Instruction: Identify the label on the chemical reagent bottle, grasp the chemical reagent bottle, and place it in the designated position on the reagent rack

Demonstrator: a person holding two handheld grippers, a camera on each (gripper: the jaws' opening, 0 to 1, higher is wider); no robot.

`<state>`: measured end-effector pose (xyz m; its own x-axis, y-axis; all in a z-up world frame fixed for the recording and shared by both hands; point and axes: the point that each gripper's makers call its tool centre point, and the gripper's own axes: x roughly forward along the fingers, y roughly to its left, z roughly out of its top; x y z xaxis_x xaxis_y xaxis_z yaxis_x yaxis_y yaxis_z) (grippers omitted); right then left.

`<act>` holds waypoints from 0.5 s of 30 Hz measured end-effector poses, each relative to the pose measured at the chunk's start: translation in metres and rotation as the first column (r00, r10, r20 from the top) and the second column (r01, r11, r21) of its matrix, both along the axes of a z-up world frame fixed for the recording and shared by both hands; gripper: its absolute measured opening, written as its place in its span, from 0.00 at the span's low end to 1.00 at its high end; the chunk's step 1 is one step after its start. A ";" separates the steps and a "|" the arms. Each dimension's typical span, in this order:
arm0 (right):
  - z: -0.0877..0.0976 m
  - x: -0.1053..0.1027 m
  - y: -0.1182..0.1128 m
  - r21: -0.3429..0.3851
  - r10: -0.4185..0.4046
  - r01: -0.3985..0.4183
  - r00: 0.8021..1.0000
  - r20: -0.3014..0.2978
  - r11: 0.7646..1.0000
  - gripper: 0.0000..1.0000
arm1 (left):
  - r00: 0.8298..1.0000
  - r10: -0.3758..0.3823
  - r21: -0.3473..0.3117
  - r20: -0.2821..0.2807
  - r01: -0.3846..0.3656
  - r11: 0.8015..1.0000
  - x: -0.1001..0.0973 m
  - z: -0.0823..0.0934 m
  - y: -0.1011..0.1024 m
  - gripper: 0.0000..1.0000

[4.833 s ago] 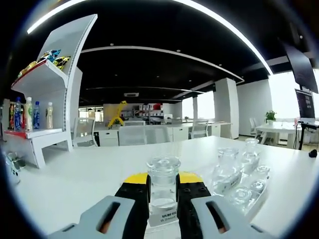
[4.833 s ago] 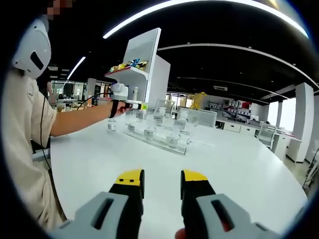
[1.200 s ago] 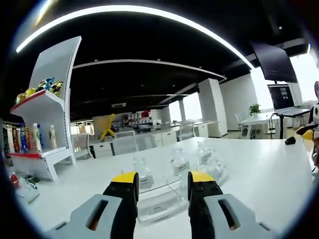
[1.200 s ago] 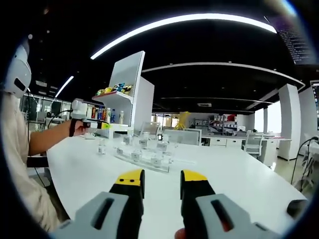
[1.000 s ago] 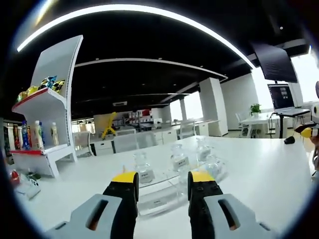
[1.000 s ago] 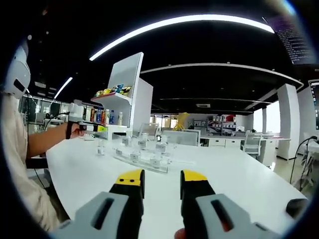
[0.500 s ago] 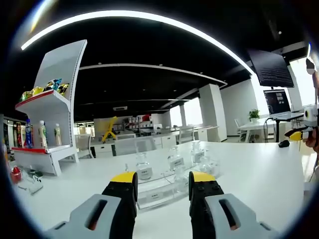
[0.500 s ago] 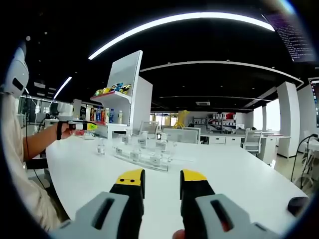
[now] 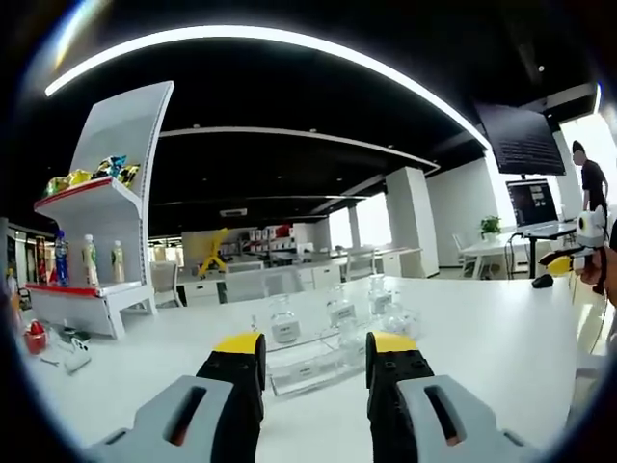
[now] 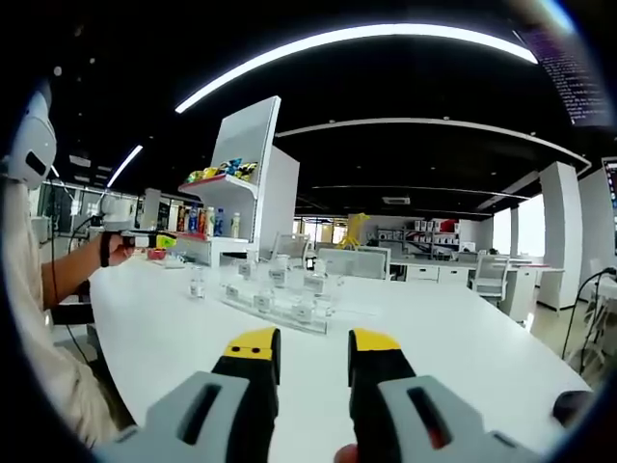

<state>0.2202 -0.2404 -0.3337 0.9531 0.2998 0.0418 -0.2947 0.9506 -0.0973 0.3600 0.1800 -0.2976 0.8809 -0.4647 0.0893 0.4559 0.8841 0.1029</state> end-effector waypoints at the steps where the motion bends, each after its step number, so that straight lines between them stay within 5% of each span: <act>1: 0.000 0.000 0.000 -0.001 -0.001 0.001 1.000 -0.001 1.000 0.28 | 1.000 0.002 0.000 0.002 -0.002 1.000 -0.001 0.000 0.003 0.42; 15: -0.006 -0.002 0.003 -0.024 0.004 -0.005 1.000 -0.031 1.000 0.28 | 1.000 0.024 -0.010 -0.013 -0.024 1.000 -0.015 -0.015 0.025 0.42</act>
<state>0.2183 -0.2378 -0.3402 0.9524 0.3047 0.0047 -0.3023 0.9467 -0.1113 0.3445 0.2051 -0.3127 0.8931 -0.4424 0.0819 0.4356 0.8958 0.0884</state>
